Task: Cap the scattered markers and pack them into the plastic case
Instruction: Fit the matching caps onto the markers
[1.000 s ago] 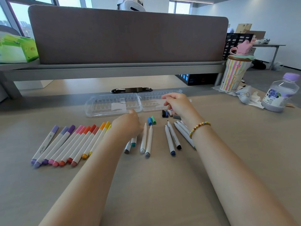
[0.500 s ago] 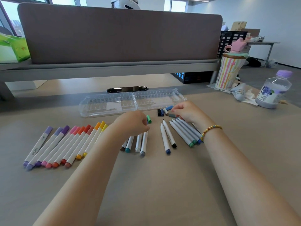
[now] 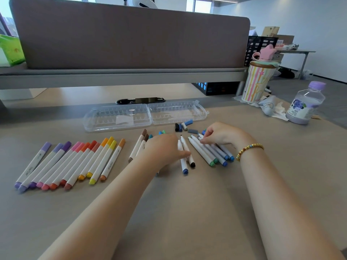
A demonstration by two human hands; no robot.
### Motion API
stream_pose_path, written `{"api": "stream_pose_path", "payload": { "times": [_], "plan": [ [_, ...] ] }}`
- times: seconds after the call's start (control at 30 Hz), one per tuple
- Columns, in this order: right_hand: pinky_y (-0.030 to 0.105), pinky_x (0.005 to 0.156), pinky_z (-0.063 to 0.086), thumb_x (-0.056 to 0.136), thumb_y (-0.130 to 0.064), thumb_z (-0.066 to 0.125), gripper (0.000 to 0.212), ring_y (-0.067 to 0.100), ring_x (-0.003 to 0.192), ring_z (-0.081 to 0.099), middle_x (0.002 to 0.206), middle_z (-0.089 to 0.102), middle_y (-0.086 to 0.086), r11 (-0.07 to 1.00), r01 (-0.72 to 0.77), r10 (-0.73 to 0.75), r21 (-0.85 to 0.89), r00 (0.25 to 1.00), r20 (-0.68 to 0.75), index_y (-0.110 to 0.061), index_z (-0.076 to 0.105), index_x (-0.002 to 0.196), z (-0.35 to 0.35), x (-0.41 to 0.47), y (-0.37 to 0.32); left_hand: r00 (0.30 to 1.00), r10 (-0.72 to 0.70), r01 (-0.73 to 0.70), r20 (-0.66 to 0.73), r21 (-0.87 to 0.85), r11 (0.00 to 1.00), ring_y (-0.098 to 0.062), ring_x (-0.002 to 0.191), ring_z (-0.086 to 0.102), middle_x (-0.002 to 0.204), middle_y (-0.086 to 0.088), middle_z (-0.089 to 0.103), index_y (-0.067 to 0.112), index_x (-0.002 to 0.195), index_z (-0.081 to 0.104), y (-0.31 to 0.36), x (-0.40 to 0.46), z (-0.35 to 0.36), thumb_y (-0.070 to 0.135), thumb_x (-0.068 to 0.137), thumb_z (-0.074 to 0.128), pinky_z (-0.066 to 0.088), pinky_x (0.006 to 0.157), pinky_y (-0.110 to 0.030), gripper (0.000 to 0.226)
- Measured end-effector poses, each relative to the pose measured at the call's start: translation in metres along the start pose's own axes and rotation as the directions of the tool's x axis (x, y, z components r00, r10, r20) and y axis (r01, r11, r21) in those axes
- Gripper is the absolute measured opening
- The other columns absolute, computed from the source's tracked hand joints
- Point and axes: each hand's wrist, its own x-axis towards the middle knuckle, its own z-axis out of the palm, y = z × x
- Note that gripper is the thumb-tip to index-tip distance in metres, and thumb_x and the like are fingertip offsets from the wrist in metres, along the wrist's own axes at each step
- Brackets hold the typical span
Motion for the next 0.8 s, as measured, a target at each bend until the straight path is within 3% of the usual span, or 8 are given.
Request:
{"api": "stream_pose_path", "payload": {
  "times": [0.17, 0.27, 0.37, 0.43, 0.57, 0.63, 0.73, 0.8],
  "plan": [
    [0.027, 0.074, 0.037, 0.091, -0.022, 0.059, 0.018, 0.015, 0.090, 0.050, 0.092, 0.057, 0.001, 0.994, -0.006, 0.013, 0.106, 0.997, -0.073, -0.010, 0.066, 0.102, -0.007, -0.001, 0.006, 0.990, 0.056, -0.066, -0.127, -0.070, 0.995, -0.017, 0.084, 0.047, 0.105, -0.003, 0.056, 0.014, 0.109, 0.049, 0.009, 0.003, 0.000, 0.039, 0.095, 0.043, 0.041, 0.074, -0.029, 0.029],
    [0.027, 0.073, 0.038, 0.092, -0.016, 0.057, 0.012, 0.017, 0.089, 0.049, 0.096, 0.056, 0.004, 0.974, -0.033, 0.074, 0.224, 0.981, -0.180, -0.009, 0.065, 0.096, -0.008, 0.003, 0.014, 0.983, 0.087, -0.100, -0.165, -0.072, 0.992, -0.018, 0.080, 0.048, 0.086, 0.000, 0.053, 0.012, 0.104, 0.055, 0.032, 0.011, 0.002, 0.037, 0.096, 0.040, 0.040, 0.064, -0.028, 0.030],
    [0.023, 0.055, 0.035, 0.093, -0.014, 0.054, 0.017, 0.014, 0.067, 0.043, 0.082, 0.054, 0.006, 0.952, -0.036, 0.120, 0.305, 0.958, -0.261, -0.004, 0.067, 0.097, -0.005, 0.010, 0.020, 0.993, 0.069, -0.069, -0.097, 0.002, 0.998, -0.018, 0.075, 0.049, 0.072, 0.000, 0.044, 0.011, 0.076, 0.045, 0.050, 0.020, 0.007, 0.045, 0.095, 0.038, 0.037, 0.055, -0.026, 0.040],
    [0.023, 0.053, 0.033, 0.093, -0.015, 0.054, 0.018, 0.011, 0.061, 0.041, 0.074, 0.052, 0.002, 0.938, -0.041, 0.143, 0.344, 0.950, -0.276, -0.003, 0.066, 0.100, -0.002, 0.013, 0.022, 0.998, 0.047, -0.045, -0.037, 0.034, 0.998, -0.018, 0.078, 0.050, 0.082, -0.002, 0.049, 0.012, 0.082, 0.046, 0.054, 0.025, 0.008, 0.047, 0.094, 0.039, 0.037, 0.059, -0.027, 0.038],
    [0.025, 0.065, 0.038, 0.093, -0.015, 0.055, 0.010, 0.016, 0.074, 0.047, 0.084, 0.056, 0.005, 0.928, -0.023, 0.139, 0.371, 0.947, -0.289, -0.010, 0.063, 0.091, 0.005, 0.022, 0.024, 0.998, 0.017, -0.019, 0.060, 0.030, 0.999, -0.018, 0.080, 0.050, 0.087, -0.002, 0.052, 0.014, 0.085, 0.048, 0.058, 0.029, 0.003, 0.040, 0.092, 0.041, 0.036, 0.063, -0.027, 0.028],
    [0.026, 0.058, 0.037, 0.092, -0.014, 0.055, 0.009, 0.015, 0.066, 0.044, 0.075, 0.054, 0.004, 0.921, -0.005, 0.138, 0.390, 0.939, -0.315, -0.012, 0.061, 0.086, 0.007, 0.025, 0.023, 0.995, 0.008, -0.012, 0.099, 0.038, 0.999, -0.019, 0.083, 0.051, 0.087, -0.002, 0.052, 0.017, 0.094, 0.053, 0.063, 0.029, -0.002, 0.038, 0.092, 0.041, 0.035, 0.065, -0.026, 0.024],
    [0.024, 0.054, 0.036, 0.092, -0.012, 0.052, 0.013, 0.012, 0.063, 0.044, 0.069, 0.052, -0.002, 0.901, 0.028, 0.134, 0.434, 0.932, -0.338, -0.013, 0.060, 0.082, 0.010, 0.027, 0.024, 0.987, -0.008, -0.003, 0.158, 0.068, 0.998, -0.021, 0.100, 0.055, 0.107, -0.002, 0.058, 0.018, 0.114, 0.053, 0.068, 0.031, -0.009, 0.040, 0.092, 0.040, 0.036, 0.076, -0.028, 0.034],
    [0.025, 0.061, 0.041, 0.092, -0.011, 0.050, 0.014, 0.013, 0.070, 0.050, 0.076, 0.059, -0.001, 0.886, 0.043, 0.139, 0.461, 0.924, -0.355, -0.012, 0.062, 0.085, 0.011, 0.028, 0.025, 0.984, -0.016, -0.004, 0.175, 0.110, 0.994, -0.021, 0.095, 0.053, 0.106, -0.001, 0.056, 0.019, 0.119, 0.050, 0.068, 0.032, -0.011, 0.041, 0.092, 0.042, 0.037, 0.075, -0.028, 0.036]
  ]
}}
